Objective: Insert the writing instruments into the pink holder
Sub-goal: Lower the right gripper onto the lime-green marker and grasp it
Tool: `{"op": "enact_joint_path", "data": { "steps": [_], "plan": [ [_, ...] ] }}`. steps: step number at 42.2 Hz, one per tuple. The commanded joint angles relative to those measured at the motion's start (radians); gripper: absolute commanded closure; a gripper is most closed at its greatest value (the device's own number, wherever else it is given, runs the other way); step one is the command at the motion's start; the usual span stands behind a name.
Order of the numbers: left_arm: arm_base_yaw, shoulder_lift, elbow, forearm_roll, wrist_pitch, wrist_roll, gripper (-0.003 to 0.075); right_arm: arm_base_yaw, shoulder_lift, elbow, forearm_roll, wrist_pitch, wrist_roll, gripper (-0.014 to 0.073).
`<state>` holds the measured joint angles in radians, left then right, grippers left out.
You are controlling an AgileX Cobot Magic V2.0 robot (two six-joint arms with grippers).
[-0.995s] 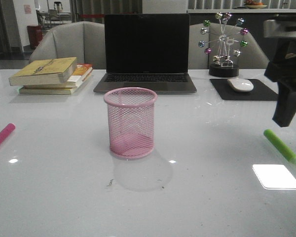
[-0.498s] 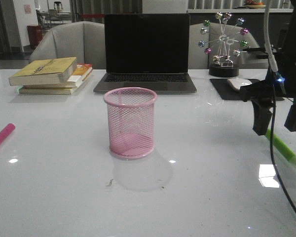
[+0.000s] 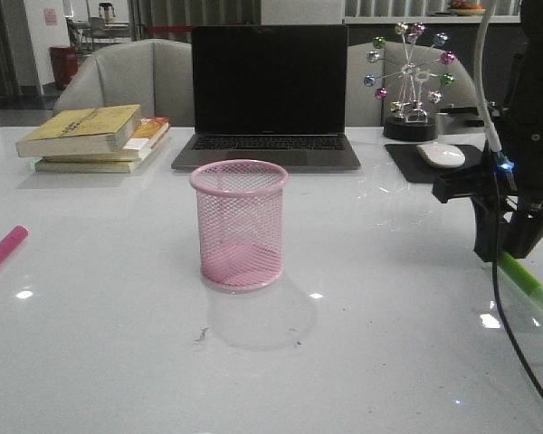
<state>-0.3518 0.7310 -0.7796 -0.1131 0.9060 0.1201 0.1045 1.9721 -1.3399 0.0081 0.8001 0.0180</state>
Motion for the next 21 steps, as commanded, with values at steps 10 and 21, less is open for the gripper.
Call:
{"op": "enact_joint_path", "data": {
  "steps": [10, 21],
  "plan": [
    [-0.008, 0.002, -0.028, -0.017, -0.065, 0.002, 0.0258, -0.003, -0.035, -0.031, 0.001, -0.005, 0.002, 0.0355],
    [-0.008, 0.002, -0.028, -0.017, -0.065, 0.002, 0.0266, -0.003, -0.02, -0.031, 0.001, 0.013, 0.001, 0.0356]
  ]
}}
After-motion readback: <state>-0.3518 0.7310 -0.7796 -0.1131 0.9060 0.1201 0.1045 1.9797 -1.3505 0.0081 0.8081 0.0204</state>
